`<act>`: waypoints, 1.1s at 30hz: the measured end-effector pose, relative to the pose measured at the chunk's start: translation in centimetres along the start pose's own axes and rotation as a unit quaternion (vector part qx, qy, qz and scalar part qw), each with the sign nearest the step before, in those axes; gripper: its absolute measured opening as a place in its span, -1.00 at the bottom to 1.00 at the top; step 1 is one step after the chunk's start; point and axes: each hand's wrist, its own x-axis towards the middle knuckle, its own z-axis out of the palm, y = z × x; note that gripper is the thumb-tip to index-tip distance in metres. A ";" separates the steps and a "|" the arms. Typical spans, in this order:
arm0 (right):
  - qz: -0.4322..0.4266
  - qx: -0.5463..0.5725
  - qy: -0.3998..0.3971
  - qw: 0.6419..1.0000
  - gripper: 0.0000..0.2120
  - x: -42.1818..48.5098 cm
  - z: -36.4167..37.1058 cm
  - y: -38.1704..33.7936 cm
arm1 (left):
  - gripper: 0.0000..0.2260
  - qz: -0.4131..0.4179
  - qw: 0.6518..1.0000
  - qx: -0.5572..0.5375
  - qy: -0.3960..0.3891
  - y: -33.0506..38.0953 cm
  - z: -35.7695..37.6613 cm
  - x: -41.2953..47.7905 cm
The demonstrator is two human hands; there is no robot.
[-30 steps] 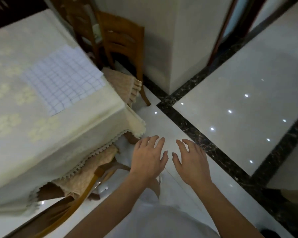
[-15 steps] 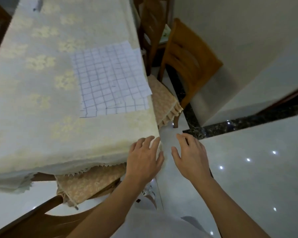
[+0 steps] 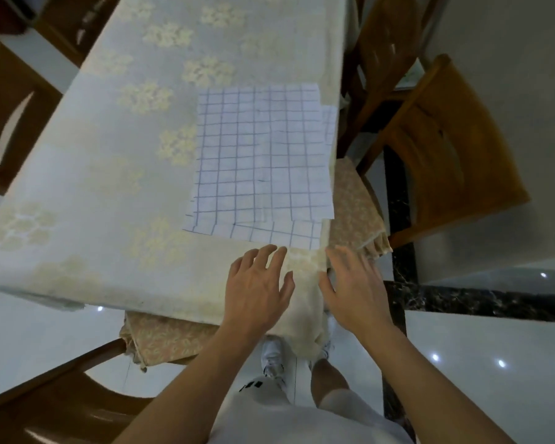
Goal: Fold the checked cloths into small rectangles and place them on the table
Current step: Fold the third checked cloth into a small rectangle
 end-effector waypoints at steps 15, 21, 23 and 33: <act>-0.202 -0.035 -0.010 0.979 -0.58 14.8 2.4 2.8 | -0.63 0.065 0.996 0.048 -0.039 -6.1 2.5 10.3; -0.216 -0.035 -0.047 0.975 -0.49 18.4 6.7 1.8 | -0.50 0.119 0.989 0.018 -0.084 -11.0 6.6 13.9; -0.232 -0.044 -0.055 0.970 -0.47 19.0 8.2 1.6 | -0.49 0.148 0.984 0.008 -0.097 -12.0 7.9 14.5; -0.252 -0.062 -0.061 0.964 -0.40 19.3 11.5 1.9 | -0.59 0.221 0.974 -0.034 -0.026 -14.0 11.4 14.7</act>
